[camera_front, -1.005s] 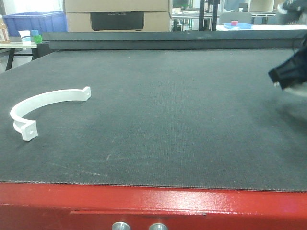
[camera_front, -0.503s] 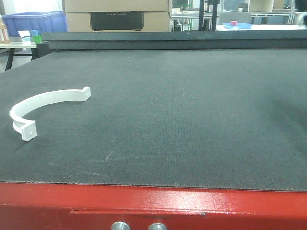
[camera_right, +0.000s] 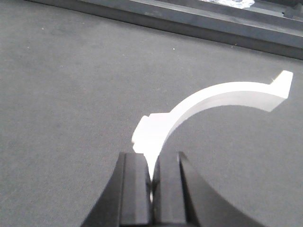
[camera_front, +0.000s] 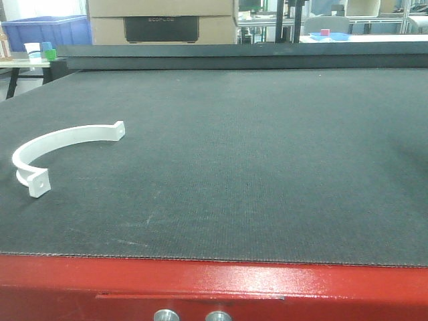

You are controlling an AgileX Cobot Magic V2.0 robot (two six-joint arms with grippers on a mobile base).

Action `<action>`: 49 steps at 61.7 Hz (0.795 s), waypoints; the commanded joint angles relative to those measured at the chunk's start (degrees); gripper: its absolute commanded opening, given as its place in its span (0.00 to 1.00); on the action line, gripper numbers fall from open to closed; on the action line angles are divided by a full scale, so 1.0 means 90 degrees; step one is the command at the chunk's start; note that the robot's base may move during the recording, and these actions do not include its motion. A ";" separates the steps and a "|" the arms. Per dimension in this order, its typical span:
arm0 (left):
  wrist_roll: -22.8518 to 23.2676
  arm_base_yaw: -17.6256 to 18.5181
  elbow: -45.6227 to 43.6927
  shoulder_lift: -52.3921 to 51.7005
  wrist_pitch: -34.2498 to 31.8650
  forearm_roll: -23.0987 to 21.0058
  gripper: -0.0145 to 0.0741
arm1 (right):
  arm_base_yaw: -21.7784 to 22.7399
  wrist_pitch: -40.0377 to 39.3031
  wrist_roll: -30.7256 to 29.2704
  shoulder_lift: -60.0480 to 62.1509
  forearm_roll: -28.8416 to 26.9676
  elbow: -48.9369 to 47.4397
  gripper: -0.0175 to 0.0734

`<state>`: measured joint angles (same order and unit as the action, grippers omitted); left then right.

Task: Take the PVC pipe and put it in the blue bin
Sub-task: 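Lift the white curved pipe with the right gripper, then lower the left gripper over the other white curved pipe piece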

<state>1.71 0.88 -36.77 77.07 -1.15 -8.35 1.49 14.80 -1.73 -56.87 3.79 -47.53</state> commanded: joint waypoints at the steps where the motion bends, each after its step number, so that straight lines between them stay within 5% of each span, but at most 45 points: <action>1: 0.0001 0.0189 -0.0277 0.0244 0.0039 -0.0052 0.57 | 0.0001 0.0161 -0.0017 0.0173 -0.0018 -0.0053 0.01; 15: 0.0001 0.0462 -0.0889 0.0810 0.0238 -0.0539 0.57 | 0.0001 0.0302 -0.0017 0.0422 -0.0125 -0.0053 0.01; 49: 0.0001 0.0462 -0.1446 0.1326 0.0737 -0.0554 0.57 | 0.0001 0.0454 -0.0017 0.0687 -0.0170 -0.0053 0.01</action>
<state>1.71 4.86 -49.42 88.97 5.62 -12.85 1.49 19.59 -1.73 -51.10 2.19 -47.53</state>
